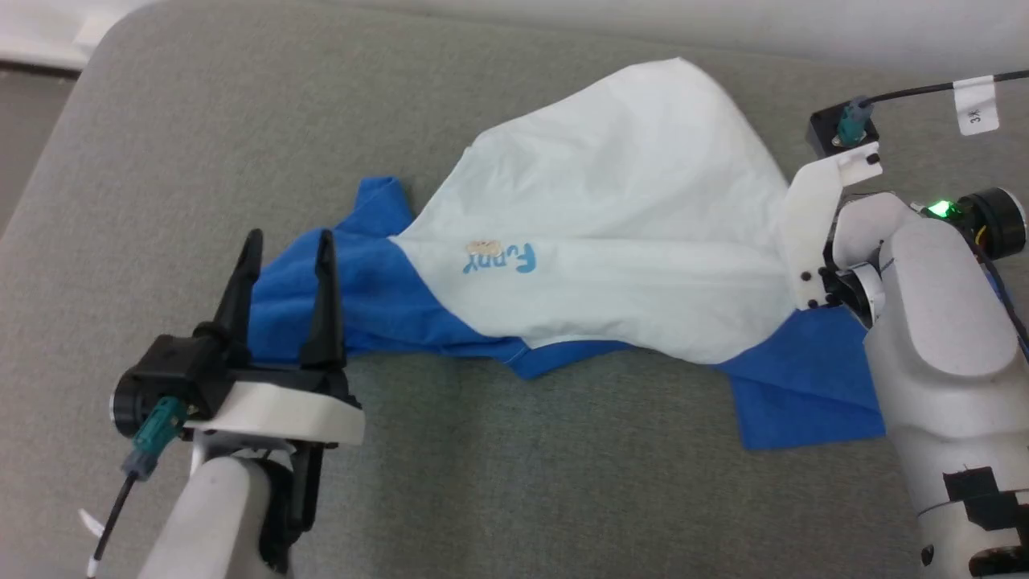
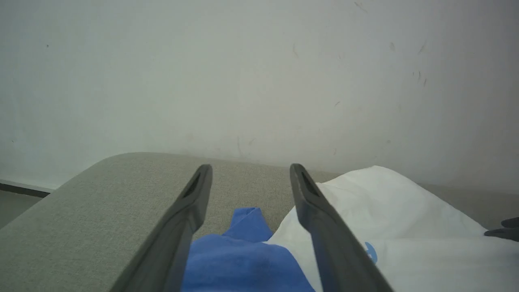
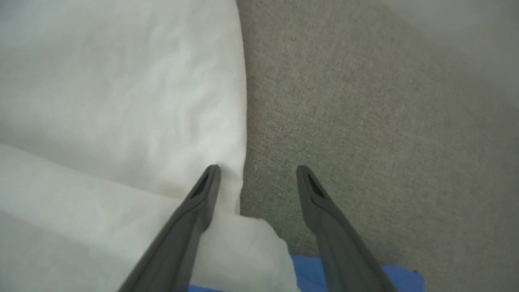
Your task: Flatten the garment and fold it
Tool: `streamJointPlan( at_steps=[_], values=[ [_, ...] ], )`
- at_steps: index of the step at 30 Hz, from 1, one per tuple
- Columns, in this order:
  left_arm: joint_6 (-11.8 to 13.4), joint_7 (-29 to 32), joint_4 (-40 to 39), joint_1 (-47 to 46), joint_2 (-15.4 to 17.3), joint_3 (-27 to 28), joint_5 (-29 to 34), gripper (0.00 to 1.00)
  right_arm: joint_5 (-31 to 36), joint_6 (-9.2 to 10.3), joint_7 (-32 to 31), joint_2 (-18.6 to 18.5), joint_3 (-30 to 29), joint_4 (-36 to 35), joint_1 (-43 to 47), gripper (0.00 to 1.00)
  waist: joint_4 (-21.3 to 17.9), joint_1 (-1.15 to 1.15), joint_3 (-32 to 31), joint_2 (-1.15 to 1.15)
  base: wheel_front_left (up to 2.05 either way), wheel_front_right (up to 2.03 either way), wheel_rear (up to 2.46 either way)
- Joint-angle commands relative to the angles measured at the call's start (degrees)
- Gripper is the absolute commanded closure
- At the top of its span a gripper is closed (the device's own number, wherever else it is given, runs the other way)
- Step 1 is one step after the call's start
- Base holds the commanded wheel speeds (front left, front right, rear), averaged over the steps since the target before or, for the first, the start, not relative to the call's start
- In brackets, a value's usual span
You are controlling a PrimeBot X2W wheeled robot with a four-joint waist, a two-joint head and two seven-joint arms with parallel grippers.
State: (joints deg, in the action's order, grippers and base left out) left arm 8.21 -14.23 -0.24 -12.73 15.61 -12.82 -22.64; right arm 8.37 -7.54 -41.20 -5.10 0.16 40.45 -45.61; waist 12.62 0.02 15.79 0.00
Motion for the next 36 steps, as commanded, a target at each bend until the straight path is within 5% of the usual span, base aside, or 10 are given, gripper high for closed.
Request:
streamJointPlan(
  at_steps=[1,8,9,10,20,34,36],
  values=[
    [-0.5,-0.5,1.0,-1.1,-0.6,-0.1,0.4,0.0,0.4,0.05,-0.2,-0.1,0.0,0.7,-1.2,0.0,3.7,-0.02,4.0,0.0,0.0,0.0,0.0],
    [-3.2,-0.7,3.2,-2.5,-3.7,1.0,1.2,0.0,0.0,0.05,-0.6,-0.9,2.5,4.1,-2.9,0.0,4.7,-0.02,5.9,0.0,0.0,0.0,0.0],
    [-3.5,-0.7,3.3,-2.5,-4.1,1.2,1.5,0.0,-0.2,0.05,-1.0,-1.2,2.8,4.6,-3.0,0.63,4.9,-0.02,6.0,0.0,0.0,0.0,0.0],
    [-3.9,-0.7,3.3,-2.5,-4.5,1.5,1.8,0.0,-0.4,0.05,-1.1,-1.5,3.1,4.7,-3.3,1.0,5.1,-0.02,6.2,0.0,0.0,0.0,0.0],
    [-7.7,-0.8,3.5,-3.8,-8.4,3.0,4.2,0.0,0.3,0.05,1.9,-4.8,1.2,2.5,-11.0,1.0,8.4,-0.02,9.3,0.0,0.0,0.0,0.0],
    [-11.3,-0.8,5.4,-5.3,-11.9,4.1,6.2,0.0,10.9,0.05,18.5,-4.3,-5.4,1.5,-21.2,1.0,12.7,-0.02,11.7,0.0,0.0,0.0,0.0],
    [-11.5,-0.8,5.7,-5.3,-12.1,4.6,6.4,0.0,11.1,0.05,19.8,-3.4,-6.7,3.0,-21.2,0.0,12.4,-0.02,11.4,0.0,0.0,0.0,0.0]
  ],
)
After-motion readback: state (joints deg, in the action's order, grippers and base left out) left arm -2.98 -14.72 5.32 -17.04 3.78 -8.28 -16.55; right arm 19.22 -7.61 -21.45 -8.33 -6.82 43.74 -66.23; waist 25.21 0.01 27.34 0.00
